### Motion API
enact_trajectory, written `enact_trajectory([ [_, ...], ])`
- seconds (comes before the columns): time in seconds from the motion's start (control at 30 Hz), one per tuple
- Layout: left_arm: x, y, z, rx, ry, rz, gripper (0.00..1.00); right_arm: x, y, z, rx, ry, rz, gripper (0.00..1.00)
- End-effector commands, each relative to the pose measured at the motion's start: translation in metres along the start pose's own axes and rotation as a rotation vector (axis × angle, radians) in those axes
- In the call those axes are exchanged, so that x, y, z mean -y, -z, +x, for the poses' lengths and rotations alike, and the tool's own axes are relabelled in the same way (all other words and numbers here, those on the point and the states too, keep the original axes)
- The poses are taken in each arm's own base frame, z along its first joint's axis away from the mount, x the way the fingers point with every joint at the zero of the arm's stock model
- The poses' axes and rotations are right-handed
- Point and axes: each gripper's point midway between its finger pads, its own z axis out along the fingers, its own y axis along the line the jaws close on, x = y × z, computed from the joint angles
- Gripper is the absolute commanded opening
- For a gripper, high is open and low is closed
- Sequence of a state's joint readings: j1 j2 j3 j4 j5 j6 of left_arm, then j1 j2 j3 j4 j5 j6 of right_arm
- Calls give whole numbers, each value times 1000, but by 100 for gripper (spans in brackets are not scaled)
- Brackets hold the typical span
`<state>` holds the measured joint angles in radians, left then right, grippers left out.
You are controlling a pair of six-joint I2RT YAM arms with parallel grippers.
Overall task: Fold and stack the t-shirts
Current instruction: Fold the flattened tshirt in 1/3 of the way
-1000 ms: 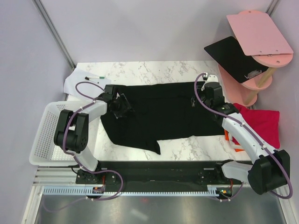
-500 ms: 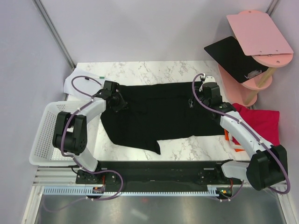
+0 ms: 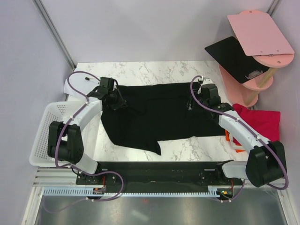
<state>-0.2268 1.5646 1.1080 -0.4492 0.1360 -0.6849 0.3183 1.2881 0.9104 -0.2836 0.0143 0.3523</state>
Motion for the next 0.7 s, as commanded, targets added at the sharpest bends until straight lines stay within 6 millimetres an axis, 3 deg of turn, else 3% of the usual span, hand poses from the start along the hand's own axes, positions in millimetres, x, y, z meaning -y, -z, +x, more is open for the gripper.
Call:
enact_trajectory([
  [0.0,-1,30,14,-34,-43,8,7,-6,-6,3,-10,-13,-39,51],
  [0.03,-4,32,15,-37,-51,-1,15,-7,-6,4,-13,-12,-39,52],
  [0.07,-4,37,15,-30,-58,-2,43,-7,-7,5,-17,-15,-41,55],
  [0.13,-12,46,20,-26,-72,-35,67,-7,-7,9,-26,-11,-44,63],
  [0.17,-13,50,21,-19,-80,-36,77,-6,-5,9,-20,-9,-41,72],
  [0.27,-8,67,33,1,-123,1,81,3,-1,13,-16,-10,-8,82],
  [0.43,-1,84,78,-30,-203,68,81,38,4,26,-20,-80,169,78],
  [0.5,0,83,100,-56,-252,65,80,54,5,29,-23,-143,222,74],
  [0.63,-6,73,133,-94,-336,-3,79,86,6,56,-122,-317,233,70],
  [0.67,-2,72,149,-120,-379,-5,79,106,8,57,-124,-397,250,69],
])
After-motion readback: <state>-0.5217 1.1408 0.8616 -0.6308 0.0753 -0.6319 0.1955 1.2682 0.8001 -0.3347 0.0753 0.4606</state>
